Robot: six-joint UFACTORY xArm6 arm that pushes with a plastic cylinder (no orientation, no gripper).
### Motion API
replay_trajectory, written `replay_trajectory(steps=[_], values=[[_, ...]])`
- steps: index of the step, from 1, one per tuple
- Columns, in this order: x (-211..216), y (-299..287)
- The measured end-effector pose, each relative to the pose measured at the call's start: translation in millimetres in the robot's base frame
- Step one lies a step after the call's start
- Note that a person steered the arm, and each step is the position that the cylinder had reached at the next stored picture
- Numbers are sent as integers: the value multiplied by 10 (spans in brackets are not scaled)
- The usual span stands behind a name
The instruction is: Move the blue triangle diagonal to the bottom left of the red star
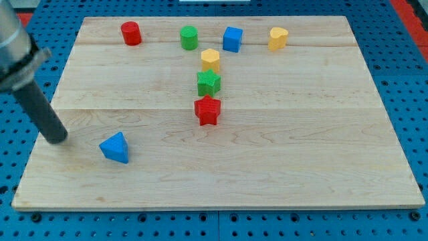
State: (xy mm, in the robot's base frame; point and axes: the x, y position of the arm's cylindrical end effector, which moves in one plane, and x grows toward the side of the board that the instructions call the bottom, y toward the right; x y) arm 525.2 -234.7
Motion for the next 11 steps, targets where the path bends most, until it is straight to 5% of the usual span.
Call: replay_trajectory(steps=[2, 4, 6, 8, 11], values=[[-34, 752], [306, 193], [110, 1025], [513, 1198], [226, 1547]])
